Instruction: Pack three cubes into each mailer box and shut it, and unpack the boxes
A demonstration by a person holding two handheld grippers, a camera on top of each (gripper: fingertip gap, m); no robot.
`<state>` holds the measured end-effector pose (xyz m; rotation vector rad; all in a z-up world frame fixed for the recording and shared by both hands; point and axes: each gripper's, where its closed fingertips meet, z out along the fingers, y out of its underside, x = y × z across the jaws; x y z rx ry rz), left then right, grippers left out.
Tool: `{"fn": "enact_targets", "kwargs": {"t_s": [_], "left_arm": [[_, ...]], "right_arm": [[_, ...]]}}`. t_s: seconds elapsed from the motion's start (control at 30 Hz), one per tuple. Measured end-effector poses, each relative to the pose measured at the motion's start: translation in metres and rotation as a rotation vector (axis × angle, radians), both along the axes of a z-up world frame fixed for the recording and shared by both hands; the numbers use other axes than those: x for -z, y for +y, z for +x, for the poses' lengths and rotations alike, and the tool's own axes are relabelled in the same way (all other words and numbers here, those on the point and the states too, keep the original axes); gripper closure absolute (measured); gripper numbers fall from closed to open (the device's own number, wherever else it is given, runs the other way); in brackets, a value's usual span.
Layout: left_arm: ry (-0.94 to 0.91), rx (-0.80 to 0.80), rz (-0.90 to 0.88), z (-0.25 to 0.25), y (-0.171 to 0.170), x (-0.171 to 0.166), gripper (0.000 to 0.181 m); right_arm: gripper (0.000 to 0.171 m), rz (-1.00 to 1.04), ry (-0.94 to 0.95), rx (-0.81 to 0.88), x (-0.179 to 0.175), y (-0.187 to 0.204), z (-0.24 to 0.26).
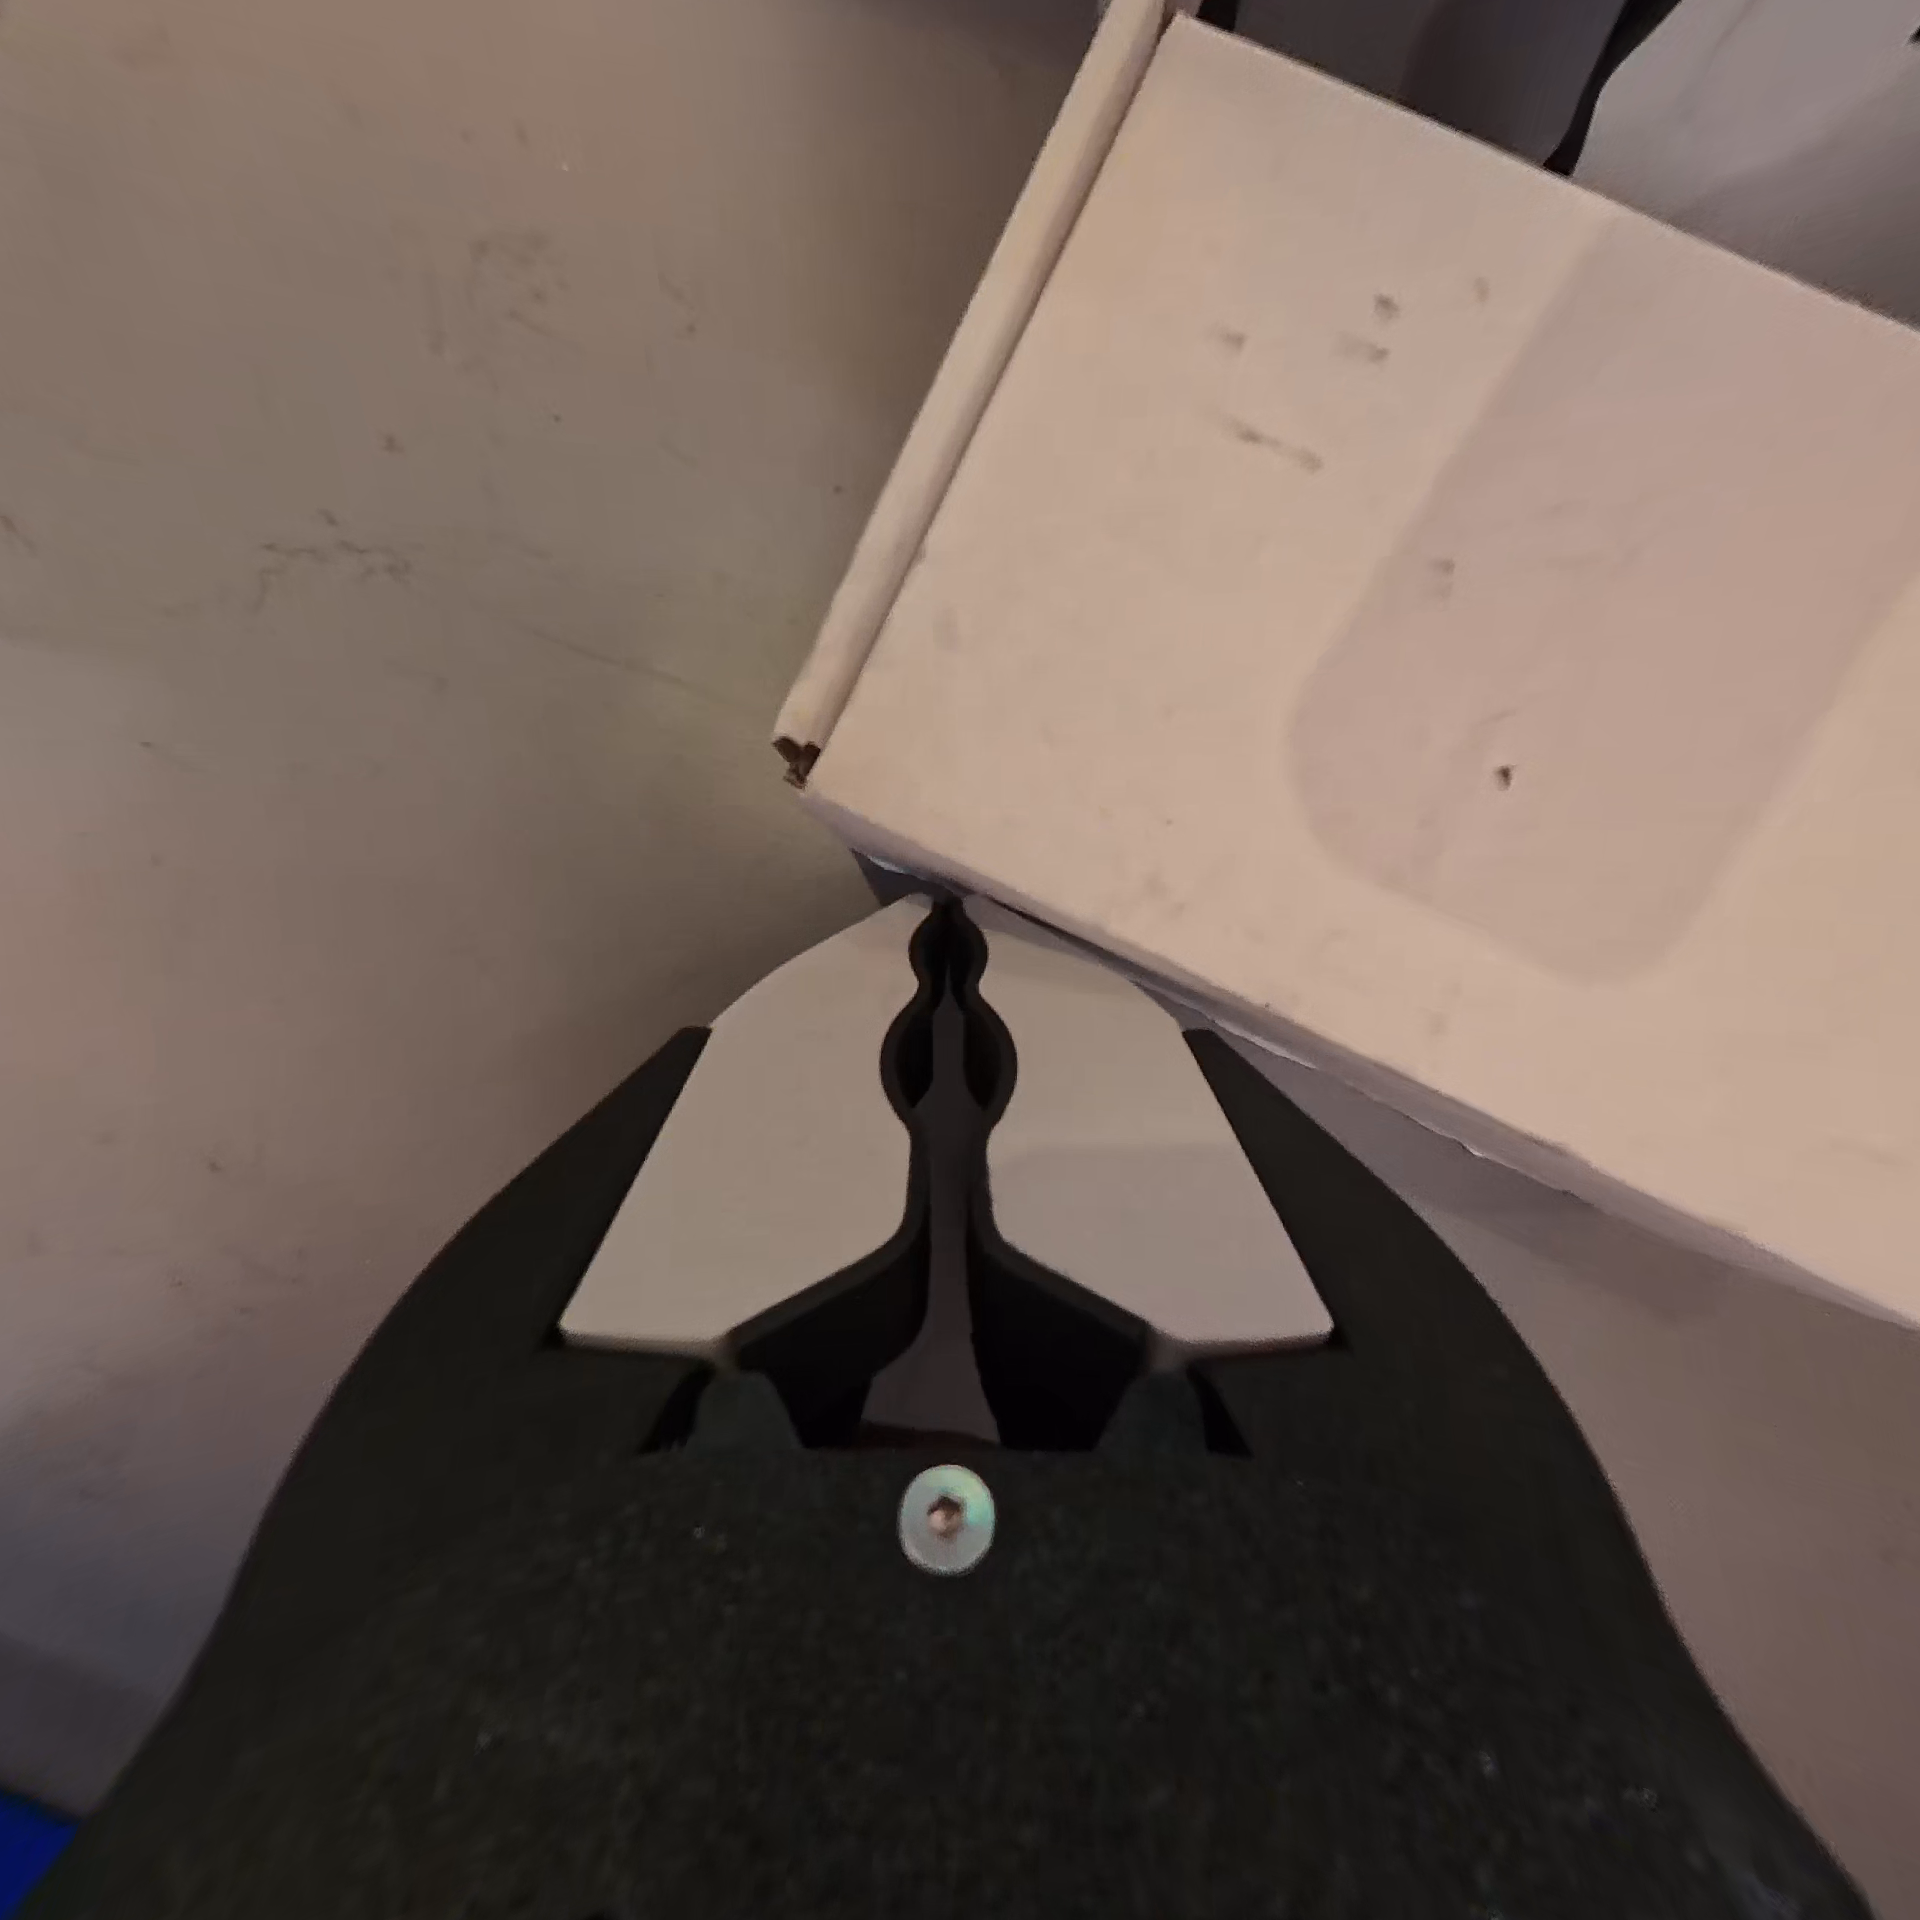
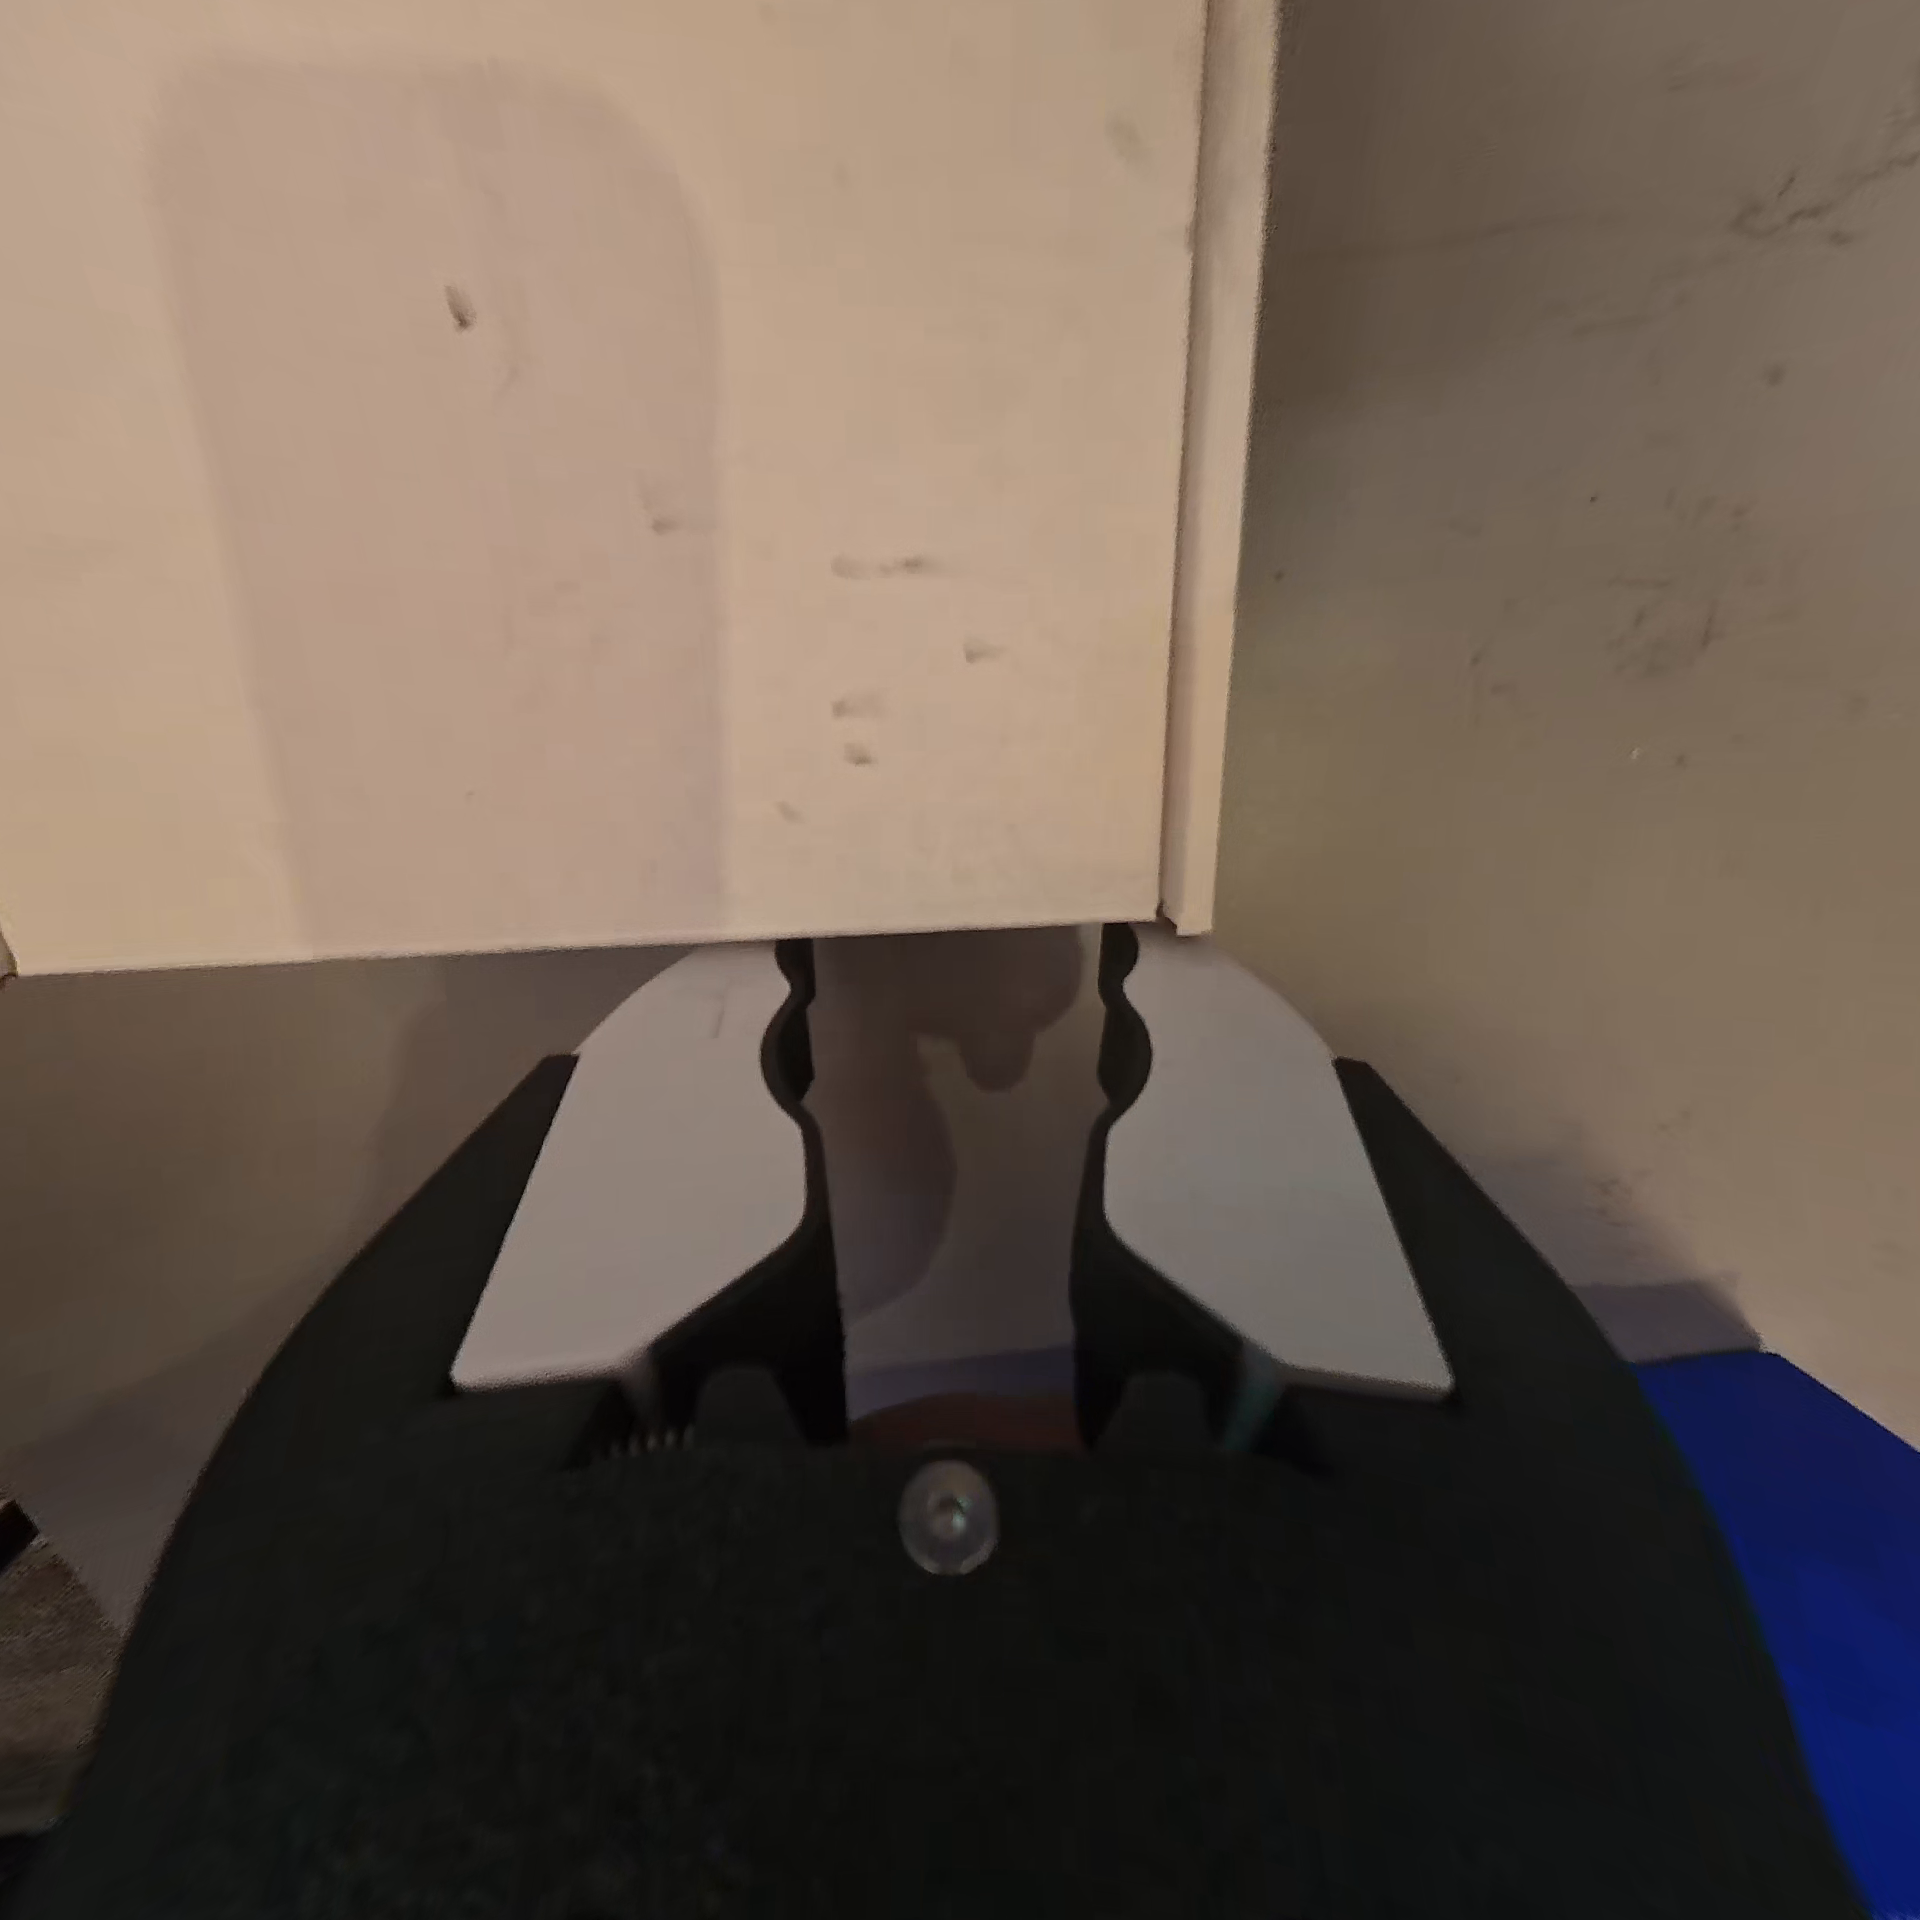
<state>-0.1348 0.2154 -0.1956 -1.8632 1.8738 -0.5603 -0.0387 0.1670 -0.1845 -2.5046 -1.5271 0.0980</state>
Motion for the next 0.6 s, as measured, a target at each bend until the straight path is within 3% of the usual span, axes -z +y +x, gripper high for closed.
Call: {"fn": "enact_targets", "kwargs": {"t_s": [0.2, 0.3, 0.37, 0.5, 0.6], "left_arm": [[-0.057, -0.074, -0.060, -0.001, 0.001, 0.000, 0.181], [-0.080, -0.173, -0.139, -0.013, -0.005, -0.001, 0.181], [-0.135, -0.205, -0.173, -0.024, -0.020, -0.006, 0.181], [-0.170, -0.142, -0.081, -0.035, -0.056, -0.008, 0.181], [-0.220, -0.107, -0.103, -0.020, -0.088, -0.016, 0.181]], "right_arm": [[0.115, 0.004, 0.021, 0.003, 0.000, 0.002, 0.001], [0.119, 0.061, 0.023, 0.151, -0.008, 0.005, 0.014], [0.107, 0.153, -0.029, 0.280, -0.023, 0.004, 0.032], [0.096, 0.053, 0.165, 0.467, -0.039, -0.030, 0.009], [0.074, -0.003, 0.338, 0.553, -0.060, -0.042, -0.017]]}}
